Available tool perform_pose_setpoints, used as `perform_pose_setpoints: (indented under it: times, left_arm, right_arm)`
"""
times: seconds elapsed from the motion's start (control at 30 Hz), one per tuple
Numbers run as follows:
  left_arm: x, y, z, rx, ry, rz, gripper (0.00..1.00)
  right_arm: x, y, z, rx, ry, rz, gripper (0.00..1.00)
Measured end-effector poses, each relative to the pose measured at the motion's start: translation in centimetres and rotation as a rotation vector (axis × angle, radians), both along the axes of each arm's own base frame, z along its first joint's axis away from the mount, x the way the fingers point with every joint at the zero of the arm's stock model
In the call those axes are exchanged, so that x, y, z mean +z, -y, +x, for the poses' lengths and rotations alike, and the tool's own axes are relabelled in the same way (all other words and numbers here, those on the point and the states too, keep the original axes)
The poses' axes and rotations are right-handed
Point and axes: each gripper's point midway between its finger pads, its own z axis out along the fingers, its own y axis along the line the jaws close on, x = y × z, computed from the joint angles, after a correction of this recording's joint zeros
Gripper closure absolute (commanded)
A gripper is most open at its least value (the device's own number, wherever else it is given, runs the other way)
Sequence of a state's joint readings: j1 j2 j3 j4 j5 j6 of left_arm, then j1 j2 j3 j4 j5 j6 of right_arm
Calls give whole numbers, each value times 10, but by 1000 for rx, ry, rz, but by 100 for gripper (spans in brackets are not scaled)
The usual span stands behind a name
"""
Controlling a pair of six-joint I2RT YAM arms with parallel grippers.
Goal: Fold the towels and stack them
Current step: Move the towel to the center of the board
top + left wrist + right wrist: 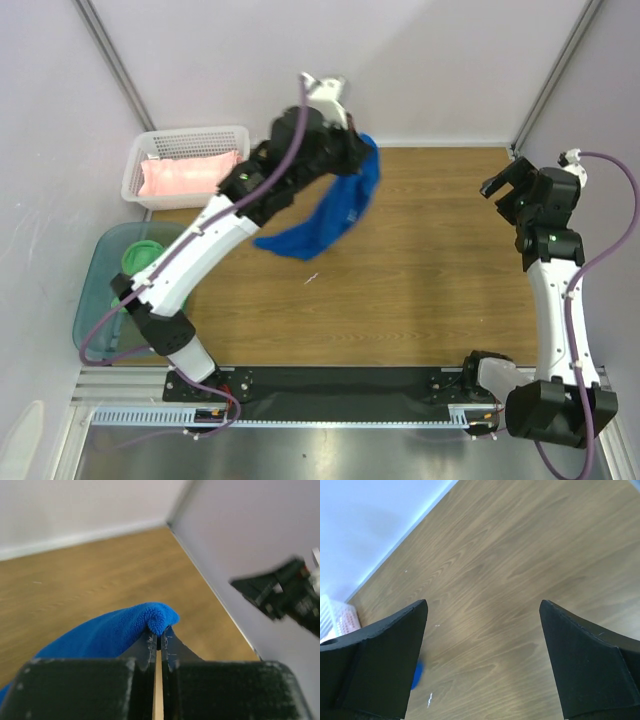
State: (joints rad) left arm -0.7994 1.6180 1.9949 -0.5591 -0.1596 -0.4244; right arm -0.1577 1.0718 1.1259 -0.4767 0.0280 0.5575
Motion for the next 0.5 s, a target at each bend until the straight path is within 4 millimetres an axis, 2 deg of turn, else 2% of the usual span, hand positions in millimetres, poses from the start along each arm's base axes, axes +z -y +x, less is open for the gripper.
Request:
perform_pose_setpoints:
  times: [0.07, 0.13, 0.23, 0.3, 0.37, 0.4, 0.5]
  left_arm:
    - [-12, 29, -15, -85, -15, 17, 100]
    - [-20, 39, -24, -120, -27, 29, 100]
    - [-29, 30, -22, -86, -29, 39, 99]
    - [-43, 20, -18, -52, -40, 54, 100]
    - [-63, 14, -13, -25, -64, 72, 100]
    - [-79, 11, -10, -13, -86, 89, 100]
    - [-143, -2, -2, 37, -193, 169, 100]
  right_arm:
    - [1, 6, -8, -28, -5, -7, 0]
    - [5, 11, -16, -53, -2, -16, 0]
    - [9, 15, -25, -78, 12, -30, 0]
    - [8, 16, -31, -85, 7, -37, 0]
    - [2, 16, -33, -87, -10, -36, 0]
    - [-2, 16, -34, -86, -21, -35, 0]
    - [-22, 15, -38, -81, -71, -25, 0]
